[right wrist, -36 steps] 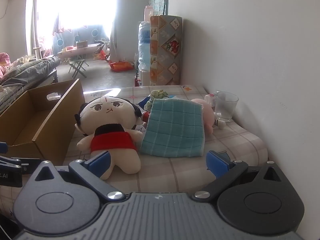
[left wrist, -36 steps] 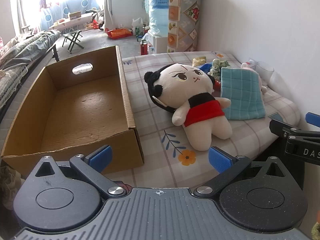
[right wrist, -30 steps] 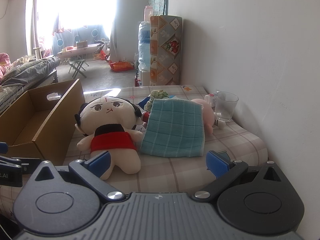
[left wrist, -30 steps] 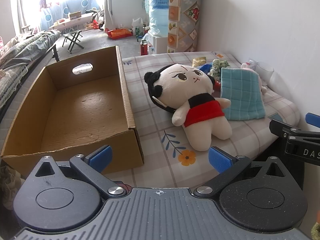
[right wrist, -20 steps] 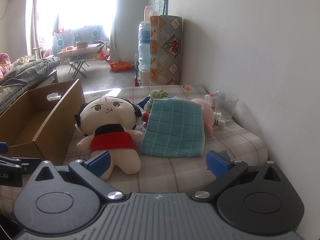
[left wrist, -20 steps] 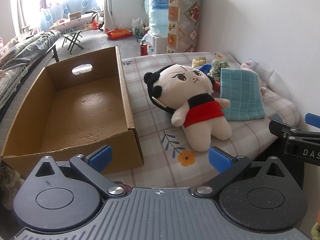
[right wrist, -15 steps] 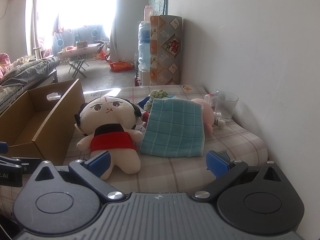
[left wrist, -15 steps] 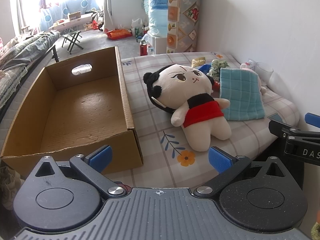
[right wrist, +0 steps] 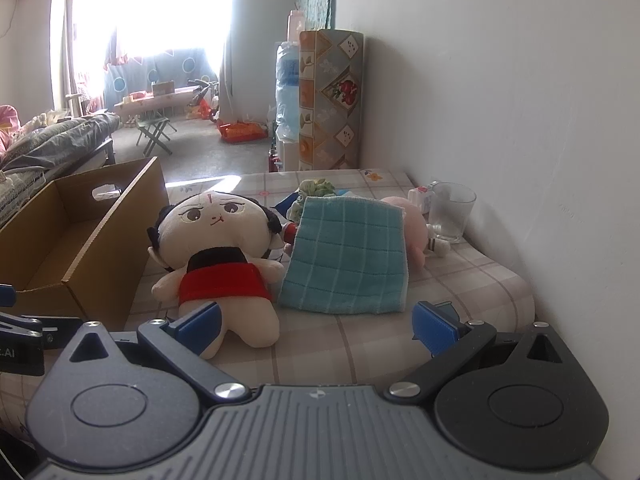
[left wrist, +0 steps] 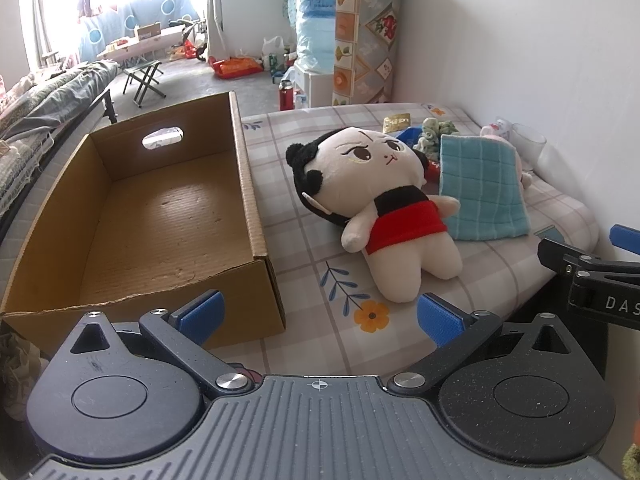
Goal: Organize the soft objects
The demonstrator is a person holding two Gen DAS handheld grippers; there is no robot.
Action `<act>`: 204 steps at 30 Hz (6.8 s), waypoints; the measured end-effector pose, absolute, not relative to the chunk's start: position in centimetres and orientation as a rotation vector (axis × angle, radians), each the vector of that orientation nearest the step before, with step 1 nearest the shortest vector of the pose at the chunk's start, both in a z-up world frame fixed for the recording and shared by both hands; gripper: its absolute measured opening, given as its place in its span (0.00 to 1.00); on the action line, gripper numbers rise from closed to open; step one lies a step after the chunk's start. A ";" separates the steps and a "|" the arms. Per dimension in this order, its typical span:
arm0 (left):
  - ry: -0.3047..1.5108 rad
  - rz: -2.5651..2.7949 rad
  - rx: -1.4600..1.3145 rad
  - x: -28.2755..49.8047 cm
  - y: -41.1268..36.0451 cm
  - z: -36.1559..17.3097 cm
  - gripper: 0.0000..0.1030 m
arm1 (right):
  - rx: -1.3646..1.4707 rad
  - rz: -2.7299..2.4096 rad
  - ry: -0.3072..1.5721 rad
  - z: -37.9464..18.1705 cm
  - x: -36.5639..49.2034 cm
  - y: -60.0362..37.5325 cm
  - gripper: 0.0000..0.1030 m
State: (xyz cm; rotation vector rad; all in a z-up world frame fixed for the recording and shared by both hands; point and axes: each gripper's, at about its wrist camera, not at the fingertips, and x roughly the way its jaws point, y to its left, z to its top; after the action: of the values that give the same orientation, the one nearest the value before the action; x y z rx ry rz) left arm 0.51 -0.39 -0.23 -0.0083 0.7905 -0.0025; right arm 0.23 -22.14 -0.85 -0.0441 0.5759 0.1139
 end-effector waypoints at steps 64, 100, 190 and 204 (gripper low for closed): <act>0.634 -0.174 -0.038 3.5 -3.2 0.1 1.00 | 0.029 0.065 0.486 -2.5 4.1 -28.6 1.00; 0.791 -0.426 0.118 14.3 -15.1 -5.5 0.60 | 0.286 0.418 0.746 -10.7 18.4 -34.0 0.16; 0.976 -0.358 0.085 20.0 -20.3 -9.8 0.55 | 0.591 0.388 0.717 -11.3 14.1 -43.2 0.35; 0.870 -0.335 -0.006 17.3 -17.2 -6.9 0.16 | 0.569 0.408 0.694 -10.3 13.8 -41.9 0.35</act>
State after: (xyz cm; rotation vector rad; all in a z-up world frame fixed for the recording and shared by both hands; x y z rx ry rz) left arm 17.27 -17.17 -6.89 -0.0056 0.8698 -0.3348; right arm 13.76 -41.89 -10.29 0.5688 0.6943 0.4083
